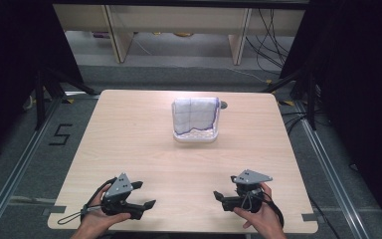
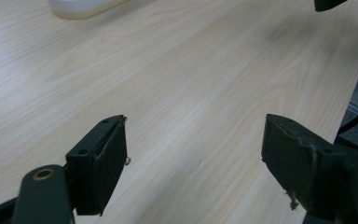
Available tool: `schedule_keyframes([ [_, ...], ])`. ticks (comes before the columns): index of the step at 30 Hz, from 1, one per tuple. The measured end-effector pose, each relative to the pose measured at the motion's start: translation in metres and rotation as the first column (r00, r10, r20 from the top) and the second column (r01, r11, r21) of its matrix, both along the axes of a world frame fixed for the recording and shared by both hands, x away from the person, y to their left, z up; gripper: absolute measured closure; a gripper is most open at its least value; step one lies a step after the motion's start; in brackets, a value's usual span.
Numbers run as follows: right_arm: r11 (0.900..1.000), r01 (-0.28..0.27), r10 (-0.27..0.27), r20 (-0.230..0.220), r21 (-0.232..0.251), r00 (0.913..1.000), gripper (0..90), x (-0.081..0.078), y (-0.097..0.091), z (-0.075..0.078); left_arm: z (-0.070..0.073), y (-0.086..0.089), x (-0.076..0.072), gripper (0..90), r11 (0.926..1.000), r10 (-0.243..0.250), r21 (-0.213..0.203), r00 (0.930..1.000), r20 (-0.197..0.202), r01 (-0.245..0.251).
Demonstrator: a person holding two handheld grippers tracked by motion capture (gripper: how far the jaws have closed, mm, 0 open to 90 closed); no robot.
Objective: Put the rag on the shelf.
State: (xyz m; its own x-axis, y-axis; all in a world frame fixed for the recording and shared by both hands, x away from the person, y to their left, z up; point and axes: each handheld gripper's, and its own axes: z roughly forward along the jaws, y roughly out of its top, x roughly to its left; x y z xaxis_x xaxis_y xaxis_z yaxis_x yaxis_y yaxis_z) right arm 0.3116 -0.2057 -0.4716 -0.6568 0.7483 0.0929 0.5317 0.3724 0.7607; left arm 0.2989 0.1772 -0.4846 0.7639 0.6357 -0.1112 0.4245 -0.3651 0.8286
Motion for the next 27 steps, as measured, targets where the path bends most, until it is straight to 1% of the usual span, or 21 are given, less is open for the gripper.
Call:
schedule_keyframes([
  [1, 1.0, 0.0, 0.0, 0.0, 0.0, 1.0, 18.9, 0.0, 0.0, 0.0, 0.0, 0.0, 0.0, 22.0, 1.0, 0.0, 0.0, 1.0, 0.0, 0.0],
  [2, 0.9999, -0.002, 0.002, -0.02, -0.017, 0.9998, 18.9, -0.002, -0.001, -0.004, -0.002, 0.002, 0.0, 22.0, 0.9995, 0.006, 0.031, 1.0, 0.004, -0.006],
  [3, 0.9997, -0.01, 0.009, -0.041, -0.021, 0.9991, 19.0, -0.003, -0.001, -0.006, -0.004, 0.002, 0.001, 22.0, 0.9991, 0.013, 0.04, 0.9998, 0.012, -0.014],
  [4, 0.9992, -0.015, 0.014, -0.042, -0.037, 0.999, 19.3, -0.003, -0.001, -0.008, -0.006, 0.002, 0.001, 22.0, 0.9983, 0.024, 0.052, 0.9996, 0.017, -0.024],
  [5, 0.9987, -0.016, 0.014, -0.044, -0.047, 0.9989, 19.4, -0.004, -0.001, -0.01, -0.006, 0.002, 0.001, 22.0, 0.9983, 0.024, 0.052, 0.9996, 0.017, -0.024],
  [6, 0.9977, -0.022, 0.021, -0.026, -0.063, 0.9995, 19.4, -0.003, -0.001, -0.012, -0.007, 0.002, 0.002, 22.0, 0.9982, 0.022, 0.056, 0.9998, -0.003, -0.022],
  [7, 0.9977, -0.022, 0.021, -0.026, -0.063, 0.9995, 19.4, -0.003, -0.001, -0.012, -0.007, 0.002, 0.002, 22.0, 0.9982, 0.022, 0.056, 0.9998, -0.003, -0.022],
  [8, 0.9973, -0.022, 0.02, -0.042, -0.07, 0.9989, 19.3, -0.004, -0.001, -0.013, -0.008, 0.003, 0.003, 22.0, 0.9973, -0.003, 0.073, 1.0, -0.001, 0.003],
  [10, 0.9972, -0.017, 0.013, -0.052, -0.072, 0.9986, 19.3, -0.004, 0.0, -0.015, -0.01, 0.003, 0.004, 22.0, 0.9966, 0.004, 0.082, 1.0, 0.001, -0.004],
  [12, 0.9964, -0.025, 0.022, -0.045, -0.081, 0.9987, 19.3, -0.003, 0.0, -0.015, -0.01, 0.003, 0.005, 22.0, 0.9967, 0.009, 0.08, 0.9999, -0.006, -0.008],
  [13, 0.9958, -0.029, 0.026, -0.038, -0.087, 0.9989, 19.3, -0.002, -0.001, -0.016, -0.011, 0.003, 0.005, 22.0, 0.9978, 0.021, 0.063, 0.9998, -0.003, -0.021],
  [15, 0.9965, -0.025, 0.022, -0.042, -0.08, 0.9989, 19.3, -0.003, 0.0, -0.016, -0.011, 0.004, 0.006, 22.0, 0.9971, 0.01, 0.075, 0.9999, -0.004, -0.009],
  [17, 0.9965, -0.025, 0.022, -0.04, -0.079, 0.9989, 19.3, -0.003, 0.0, -0.016, -0.011, 0.004, 0.006, 22.0, 0.9973, 0.012, 0.072, 0.9999, -0.006, -0.012],
  [18, 0.9954, -0.039, 0.037, -0.022, -0.088, 0.9991, 19.3, -0.001, -0.001, -0.016, -0.011, 0.004, 0.006, 22.0, 0.9973, 0.015, 0.073, 0.9998, -0.01, -0.014],
  [19, 0.9954, -0.039, 0.037, -0.022, -0.088, 0.9991, 19.3, -0.001, -0.001, -0.016, -0.011, 0.004, 0.006, 22.0, 0.9973, 0.015, 0.073, 0.9998, -0.01, -0.014],
  [20, 0.9966, -0.028, 0.024, -0.047, -0.077, 0.9986, 19.3, -0.002, 0.0, -0.016, -0.012, 0.004, 0.006, 22.0, 0.997, 0.009, 0.076, 0.9999, -0.014, -0.008],
  [21, 0.9962, -0.035, 0.032, -0.041, -0.079, 0.9986, 19.3, -0.002, 0.0, -0.016, -0.013, 0.004, 0.006, 22.0, 0.9969, 0.004, 0.079, 0.9998, -0.018, -0.003],
  [22, 0.9963, -0.034, 0.03, -0.047, -0.079, 0.9985, 19.3, -0.002, 0.0, -0.016, -0.014, 0.001, 0.005, 22.0, 0.9982, 0.023, 0.056, 0.9995, -0.021, -0.022],
  [23, 0.9963, -0.034, 0.03, -0.047, -0.079, 0.9985, 19.3, -0.002, 0.0, -0.016, -0.014, 0.001, 0.005, 22.0, 0.9982, 0.023, 0.056, 0.9995, -0.021, -0.022],
  [24, 0.9952, -0.047, 0.044, -0.033, -0.086, 0.9985, 19.3, -0.001, 0.0, -0.017, -0.015, 0.001, 0.006, 22.0, 0.9969, 0.005, 0.079, 0.9997, -0.023, -0.003],
  [27, 0.9955, -0.041, 0.037, -0.043, -0.085, 0.9984, 19.3, -0.001, 0.0, -0.017, -0.015, 0.001, 0.006, 22.0, 0.996, -0.002, 0.089, 0.9998, -0.02, 0.004],
])
